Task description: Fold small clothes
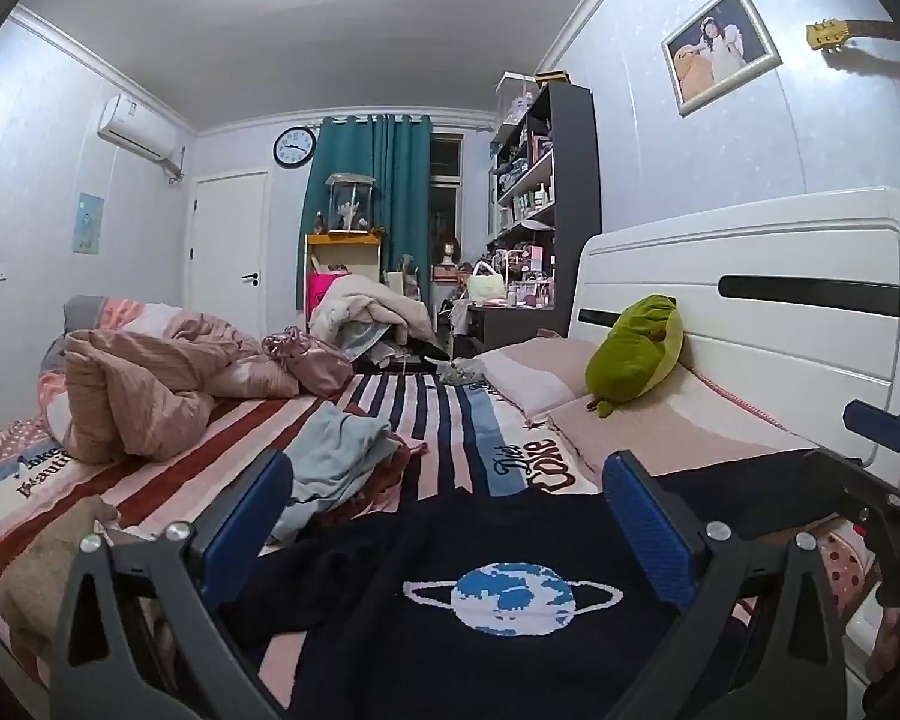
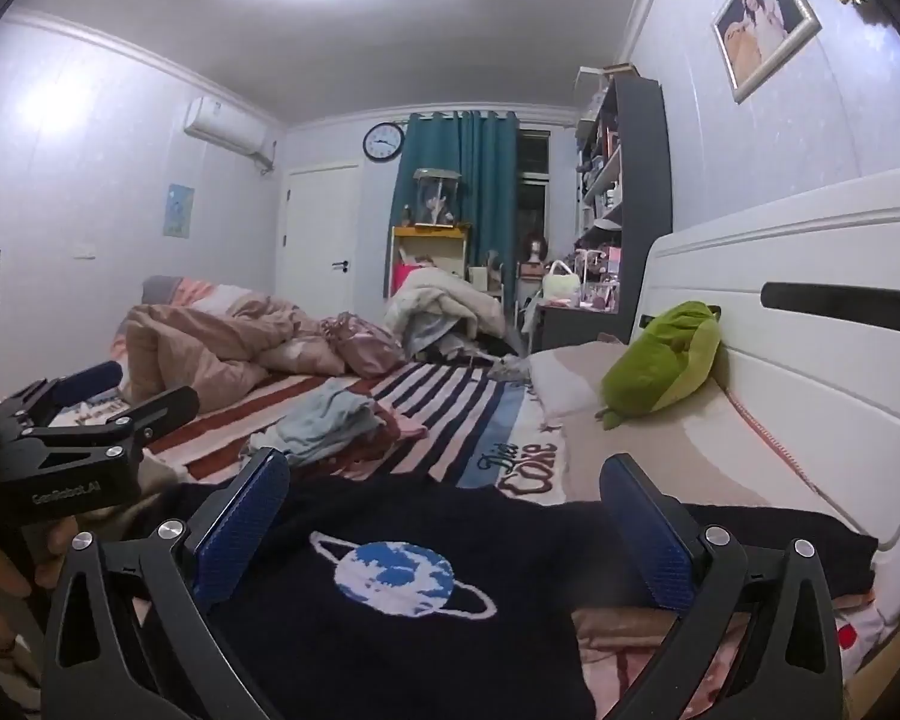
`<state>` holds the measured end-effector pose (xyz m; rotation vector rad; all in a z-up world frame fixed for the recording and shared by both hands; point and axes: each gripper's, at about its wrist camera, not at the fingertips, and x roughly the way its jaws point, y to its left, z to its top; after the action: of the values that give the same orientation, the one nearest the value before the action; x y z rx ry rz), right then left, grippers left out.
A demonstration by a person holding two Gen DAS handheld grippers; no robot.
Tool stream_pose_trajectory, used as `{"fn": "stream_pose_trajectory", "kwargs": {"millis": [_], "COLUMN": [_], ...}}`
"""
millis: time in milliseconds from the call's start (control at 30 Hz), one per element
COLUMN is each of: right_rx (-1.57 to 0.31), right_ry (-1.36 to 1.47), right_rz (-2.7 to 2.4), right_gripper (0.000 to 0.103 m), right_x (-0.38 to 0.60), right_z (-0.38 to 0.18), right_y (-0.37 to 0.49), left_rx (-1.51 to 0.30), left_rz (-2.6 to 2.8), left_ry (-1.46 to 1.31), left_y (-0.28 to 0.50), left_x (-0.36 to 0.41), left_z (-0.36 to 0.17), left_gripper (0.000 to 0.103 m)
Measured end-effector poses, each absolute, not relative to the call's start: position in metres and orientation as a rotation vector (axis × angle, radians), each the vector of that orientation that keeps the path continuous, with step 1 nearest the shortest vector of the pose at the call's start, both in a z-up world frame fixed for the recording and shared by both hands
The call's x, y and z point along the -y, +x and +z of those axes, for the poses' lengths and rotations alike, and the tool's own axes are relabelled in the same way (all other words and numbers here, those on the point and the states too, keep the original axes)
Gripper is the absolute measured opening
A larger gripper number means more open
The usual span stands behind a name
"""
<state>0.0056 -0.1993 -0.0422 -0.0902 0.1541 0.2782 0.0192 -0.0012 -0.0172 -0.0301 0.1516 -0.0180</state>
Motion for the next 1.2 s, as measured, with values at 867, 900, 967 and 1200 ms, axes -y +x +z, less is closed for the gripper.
{"fn": "stream_pose_trajectory", "kwargs": {"millis": [867,900,967,1200], "right_rx": [-0.141,-0.142,-0.141,-0.133], "right_ry": [-0.058,-0.059,-0.057,-0.044], "right_rz": [0.302,0.302,0.301,0.311], "right_gripper": [0.103,0.103,0.103,0.103], "right_x": [0.189,0.189,0.189,0.175], "right_z": [-0.043,-0.044,-0.044,-0.046], "right_y": [0.007,0.006,0.005,0.002], "left_rx": [-0.152,-0.151,-0.15,-0.147], "left_rz": [-0.009,-0.008,-0.006,0.003], "left_ry": [-0.026,-0.023,-0.019,-0.01], "left_y": [0.023,0.022,0.021,0.018], "left_x": [-0.001,0.0,0.0,0.002], "left_z": [-0.028,-0.027,-0.027,-0.027], "left_gripper": [0.102,0.102,0.102,0.102]}}
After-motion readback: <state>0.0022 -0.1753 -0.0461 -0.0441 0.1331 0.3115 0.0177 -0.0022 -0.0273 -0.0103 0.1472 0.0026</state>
